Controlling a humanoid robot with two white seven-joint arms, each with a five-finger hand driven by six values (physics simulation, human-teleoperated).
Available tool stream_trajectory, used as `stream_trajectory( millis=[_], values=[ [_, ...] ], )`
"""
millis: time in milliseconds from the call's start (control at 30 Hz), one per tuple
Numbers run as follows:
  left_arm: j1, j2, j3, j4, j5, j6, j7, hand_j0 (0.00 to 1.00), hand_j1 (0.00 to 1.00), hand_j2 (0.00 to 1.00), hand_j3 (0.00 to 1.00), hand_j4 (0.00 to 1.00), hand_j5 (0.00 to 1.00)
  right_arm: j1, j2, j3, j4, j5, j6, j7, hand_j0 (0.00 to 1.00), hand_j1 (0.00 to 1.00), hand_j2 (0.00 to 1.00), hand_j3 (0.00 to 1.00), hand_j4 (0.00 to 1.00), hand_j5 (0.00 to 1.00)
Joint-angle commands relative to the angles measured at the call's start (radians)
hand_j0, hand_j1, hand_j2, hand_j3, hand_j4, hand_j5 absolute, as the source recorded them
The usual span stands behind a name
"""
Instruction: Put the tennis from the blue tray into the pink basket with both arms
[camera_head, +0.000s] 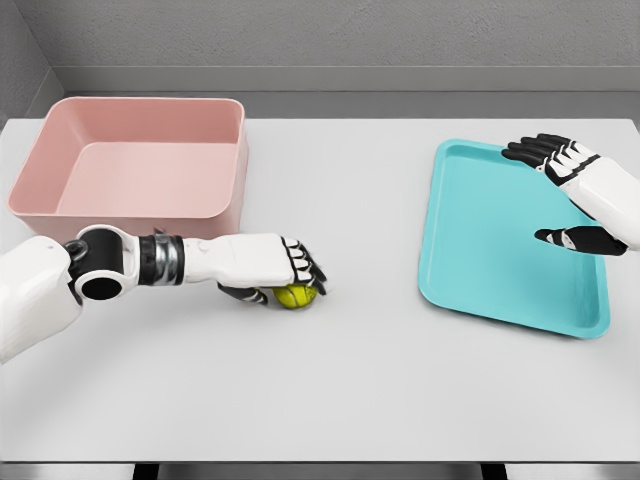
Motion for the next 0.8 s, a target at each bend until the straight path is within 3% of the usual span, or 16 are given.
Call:
stream_trajectory(
  millis=[0,267,767],
  values=[
    [0.0,-0.004,0.0,0.002,0.004,0.001,-0.008,0.68,0.68,0.68,0.68,0.68,0.68,0.0,0.001,0.0,0.0,-0.007,0.002,-0.001,1.0,1.0,1.0,1.0,1.0,1.0],
    [-0.008,-0.023,-0.012,-0.004,0.027,0.001,-0.022,0.58,0.58,0.58,0.58,0.58,0.58,0.0,0.001,0.0,0.0,-0.007,0.002,-0.001,1.0,1.0,1.0,1.0,1.0,1.0],
    [-0.035,-0.023,-0.012,-0.012,0.06,0.001,-0.022,0.58,0.58,0.58,0.58,0.58,0.58,0.0,0.001,0.0,0.0,-0.007,0.002,-0.001,1.0,1.0,1.0,1.0,1.0,1.0]
  ],
)
